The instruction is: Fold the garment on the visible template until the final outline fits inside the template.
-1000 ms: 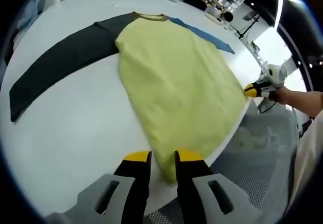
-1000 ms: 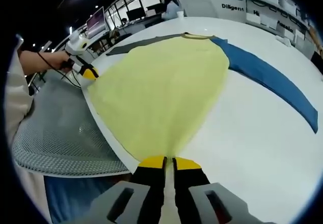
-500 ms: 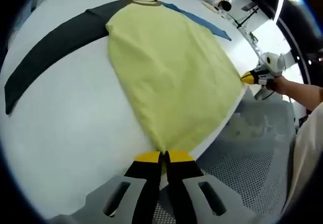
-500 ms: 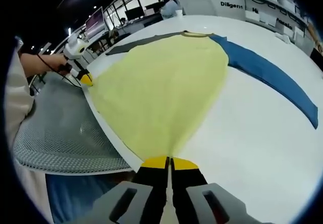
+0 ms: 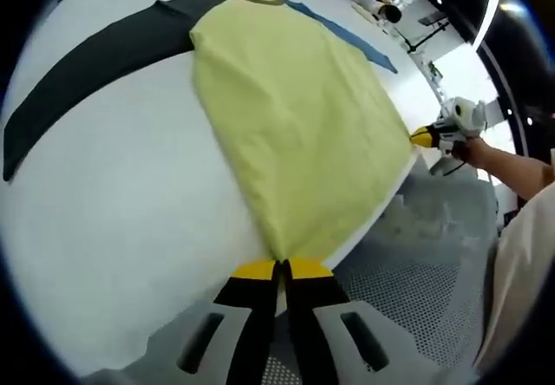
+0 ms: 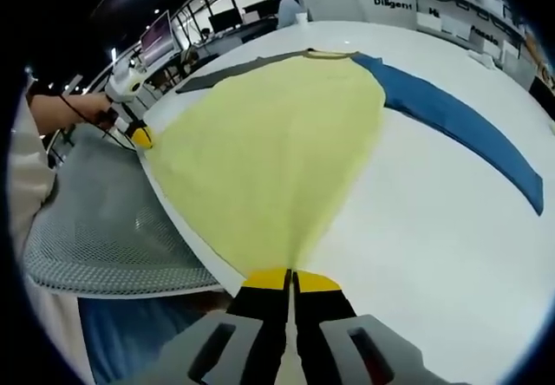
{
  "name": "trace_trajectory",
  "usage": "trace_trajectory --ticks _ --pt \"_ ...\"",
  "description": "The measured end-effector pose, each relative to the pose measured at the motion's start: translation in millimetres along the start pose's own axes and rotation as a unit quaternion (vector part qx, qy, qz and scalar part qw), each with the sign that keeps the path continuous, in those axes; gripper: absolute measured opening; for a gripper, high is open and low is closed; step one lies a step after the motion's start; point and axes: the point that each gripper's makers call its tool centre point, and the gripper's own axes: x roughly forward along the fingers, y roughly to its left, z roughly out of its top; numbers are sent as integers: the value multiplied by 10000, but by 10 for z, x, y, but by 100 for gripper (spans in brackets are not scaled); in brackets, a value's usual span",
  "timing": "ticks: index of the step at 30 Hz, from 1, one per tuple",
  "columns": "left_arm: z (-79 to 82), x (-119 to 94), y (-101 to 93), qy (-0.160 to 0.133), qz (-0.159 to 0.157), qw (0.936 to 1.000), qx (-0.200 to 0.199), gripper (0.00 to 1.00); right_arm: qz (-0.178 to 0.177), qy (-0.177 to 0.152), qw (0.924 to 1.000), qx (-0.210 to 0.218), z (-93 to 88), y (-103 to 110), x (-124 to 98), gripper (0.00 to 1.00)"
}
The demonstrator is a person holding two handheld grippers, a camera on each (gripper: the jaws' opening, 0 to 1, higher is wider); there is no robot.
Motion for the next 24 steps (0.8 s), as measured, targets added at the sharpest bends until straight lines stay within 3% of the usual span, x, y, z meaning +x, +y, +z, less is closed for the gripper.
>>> trace_trajectory --ticks 8,11,16,24 --pt "-13 -3 31 50 3 10000 53 9 35 40 10000 -23 0 8 -14 0" --pt "38 -71 98 -70 23 10000 -54 11 0 12 10000 -22 8 -23 -31 0" --pt "195 -221 296 -305 169 9992 -207 10 -21 -39 10000 5 24 -39 -53 0" --pt "616 -400 705 -836 710 9938 -180 16 -113 -146 9998 -35 91 -83 -56 0"
